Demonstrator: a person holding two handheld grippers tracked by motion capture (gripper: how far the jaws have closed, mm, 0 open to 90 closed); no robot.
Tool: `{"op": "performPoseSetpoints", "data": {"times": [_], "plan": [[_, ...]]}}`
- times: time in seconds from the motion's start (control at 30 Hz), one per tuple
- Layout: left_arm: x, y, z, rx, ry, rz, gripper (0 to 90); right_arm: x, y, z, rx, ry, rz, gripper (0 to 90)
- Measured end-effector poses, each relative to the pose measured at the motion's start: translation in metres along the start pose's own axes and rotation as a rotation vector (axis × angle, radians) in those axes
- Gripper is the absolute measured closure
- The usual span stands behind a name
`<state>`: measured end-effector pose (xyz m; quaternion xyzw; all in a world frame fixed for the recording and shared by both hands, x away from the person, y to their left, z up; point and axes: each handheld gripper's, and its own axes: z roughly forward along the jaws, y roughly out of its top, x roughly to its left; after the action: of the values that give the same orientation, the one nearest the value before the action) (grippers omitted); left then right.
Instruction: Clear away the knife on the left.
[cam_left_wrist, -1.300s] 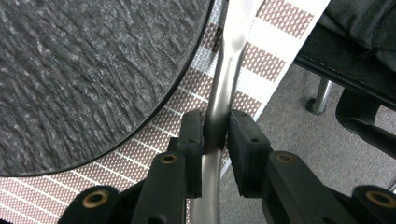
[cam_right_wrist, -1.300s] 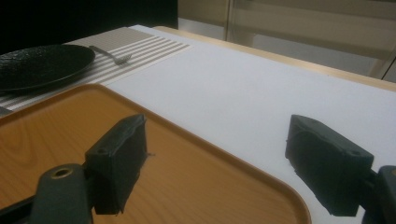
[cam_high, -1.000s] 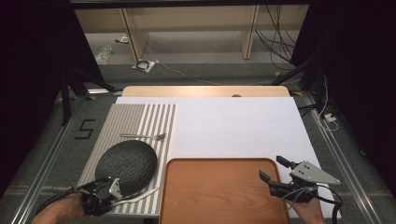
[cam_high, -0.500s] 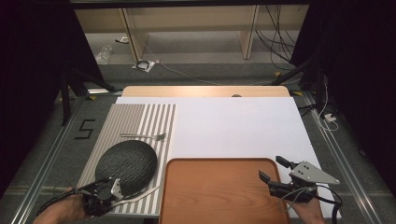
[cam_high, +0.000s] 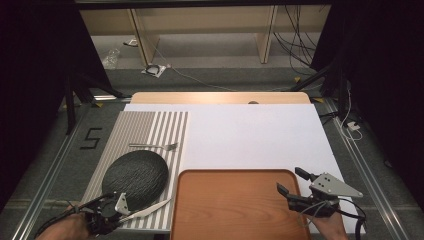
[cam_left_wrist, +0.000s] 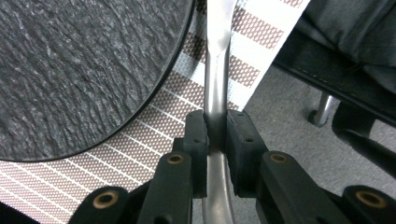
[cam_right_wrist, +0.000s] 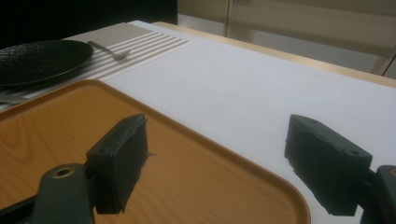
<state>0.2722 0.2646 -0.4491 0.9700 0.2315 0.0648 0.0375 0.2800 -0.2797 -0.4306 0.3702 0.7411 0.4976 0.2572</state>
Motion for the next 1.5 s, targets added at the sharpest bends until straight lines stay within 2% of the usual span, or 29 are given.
{"op": "performPoseSetpoints", "data": {"times": [0.2, 0.33, 0.43, 0.57, 0.67, 0.7, 1.17, 1.5], "plan": [[-0.002, 0.002, -0.007, -0.048, -0.023, -0.049, 79.4, 0.0, 0.0, -0.001, 0.009, -0.003, -0.005, 22.3], [-0.004, 0.008, -0.012, -0.128, -0.045, -0.096, 79.4, 0.0, 0.0, 0.0, -0.004, -0.001, -0.001, 22.3], [-0.004, 0.017, -0.014, -0.192, -0.055, -0.128, 79.4, 0.0, 0.0, 0.0, -0.003, -0.002, -0.002, 22.3], [-0.004, 0.031, -0.016, -0.25, -0.064, -0.165, 79.4, 0.001, 0.001, -0.001, 0.005, -0.002, -0.004, 22.3], [-0.006, 0.044, -0.016, -0.29, -0.069, -0.172, 79.4, 0.0, 0.001, -0.001, -0.001, 0.001, -0.003, 22.3], [-0.006, 0.049, -0.016, -0.301, -0.084, -0.175, 79.4, 0.0, 0.001, -0.001, 0.0, 0.001, -0.004, 22.3], [-0.02, 0.105, -0.014, -0.365, -0.137, -0.112, 79.4, -0.001, 0.001, -0.002, -0.011, -0.001, -0.003, 22.2], [-0.036, 0.135, -0.01, -0.355, -0.172, -0.07, 79.3, 0.0, 0.001, -0.003, -0.017, 0.001, 0.001, 22.1]]}}
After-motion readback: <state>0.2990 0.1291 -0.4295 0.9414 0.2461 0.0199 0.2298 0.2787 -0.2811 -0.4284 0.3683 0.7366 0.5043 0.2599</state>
